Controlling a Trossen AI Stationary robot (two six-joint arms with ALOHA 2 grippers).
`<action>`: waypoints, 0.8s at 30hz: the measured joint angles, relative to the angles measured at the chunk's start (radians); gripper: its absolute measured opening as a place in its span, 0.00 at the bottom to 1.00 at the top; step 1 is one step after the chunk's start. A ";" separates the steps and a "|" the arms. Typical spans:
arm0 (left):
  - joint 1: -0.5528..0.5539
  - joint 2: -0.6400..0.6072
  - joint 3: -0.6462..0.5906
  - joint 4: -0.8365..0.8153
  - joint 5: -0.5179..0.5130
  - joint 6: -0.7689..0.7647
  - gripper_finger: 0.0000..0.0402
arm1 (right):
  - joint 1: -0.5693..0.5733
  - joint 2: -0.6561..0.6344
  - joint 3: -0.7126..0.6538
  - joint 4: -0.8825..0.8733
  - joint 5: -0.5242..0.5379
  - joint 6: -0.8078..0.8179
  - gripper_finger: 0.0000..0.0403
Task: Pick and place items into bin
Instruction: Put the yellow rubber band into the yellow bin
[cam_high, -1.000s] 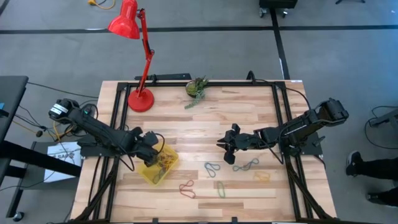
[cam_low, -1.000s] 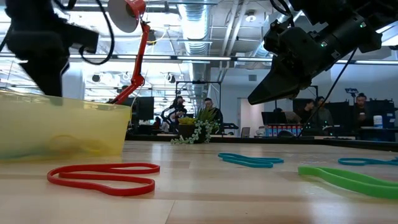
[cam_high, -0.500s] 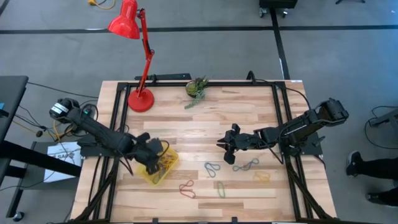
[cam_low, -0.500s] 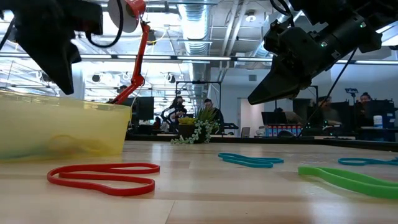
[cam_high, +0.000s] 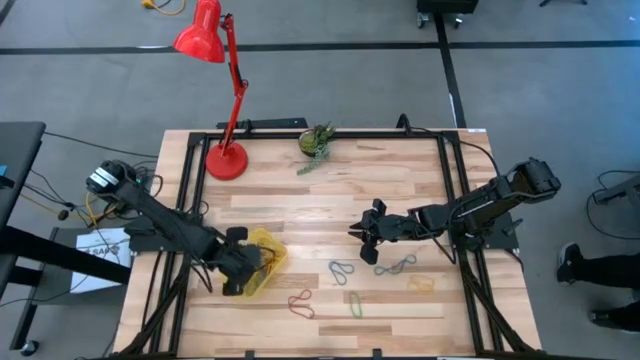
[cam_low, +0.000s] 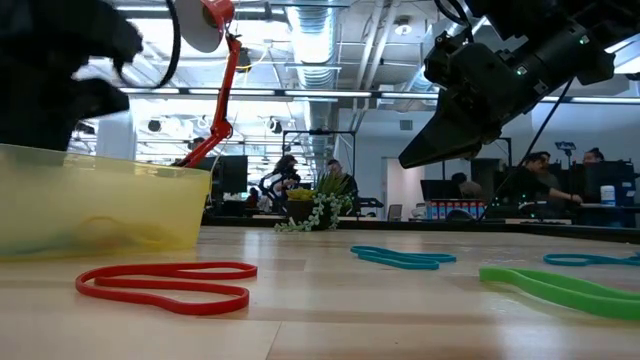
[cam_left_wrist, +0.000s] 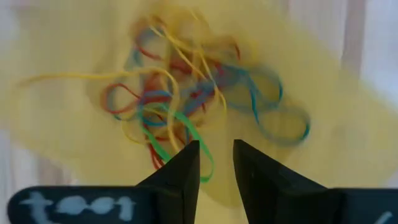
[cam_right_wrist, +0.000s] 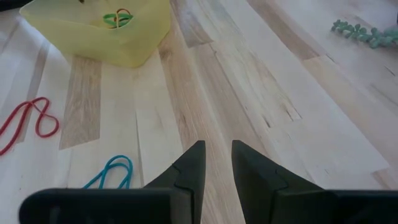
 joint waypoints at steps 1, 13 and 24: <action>0.000 0.023 0.000 -0.006 0.010 0.043 0.22 | 0.000 0.000 0.000 0.000 0.000 0.000 0.18; 0.033 0.146 0.013 -0.052 -0.017 0.090 0.22 | 0.000 0.000 0.000 0.000 0.000 -0.018 0.18; 0.040 0.147 0.097 -0.133 -0.074 0.140 0.22 | 0.000 0.000 0.000 0.000 0.000 -0.051 0.18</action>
